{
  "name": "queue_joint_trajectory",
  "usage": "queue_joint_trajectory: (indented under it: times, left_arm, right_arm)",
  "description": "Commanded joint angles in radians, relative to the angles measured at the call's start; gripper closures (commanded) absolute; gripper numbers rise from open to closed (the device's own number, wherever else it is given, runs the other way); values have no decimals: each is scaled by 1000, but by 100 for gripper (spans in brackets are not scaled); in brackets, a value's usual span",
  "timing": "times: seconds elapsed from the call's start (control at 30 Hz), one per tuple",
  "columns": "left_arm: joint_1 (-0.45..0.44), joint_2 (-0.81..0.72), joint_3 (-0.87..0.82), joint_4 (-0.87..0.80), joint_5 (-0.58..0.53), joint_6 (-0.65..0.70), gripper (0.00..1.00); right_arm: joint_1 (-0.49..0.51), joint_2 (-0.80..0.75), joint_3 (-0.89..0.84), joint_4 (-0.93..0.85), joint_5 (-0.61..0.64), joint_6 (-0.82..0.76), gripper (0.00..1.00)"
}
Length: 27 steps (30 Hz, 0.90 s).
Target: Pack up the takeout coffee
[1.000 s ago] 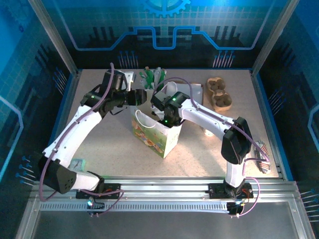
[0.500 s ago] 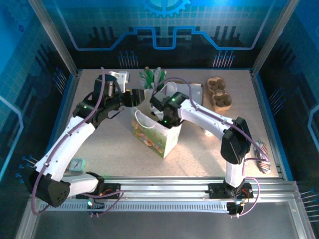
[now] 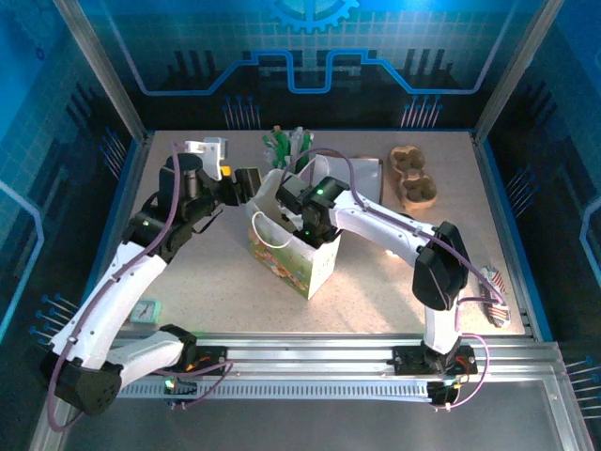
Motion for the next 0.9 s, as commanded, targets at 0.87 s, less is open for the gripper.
queue_joint_trajectory:
  times: [0.87]
  left_arm:
    - [9,-39,-28,47,-38,1,24]
  right_arm:
    - [57,155,-79,-28,-20,15,30]
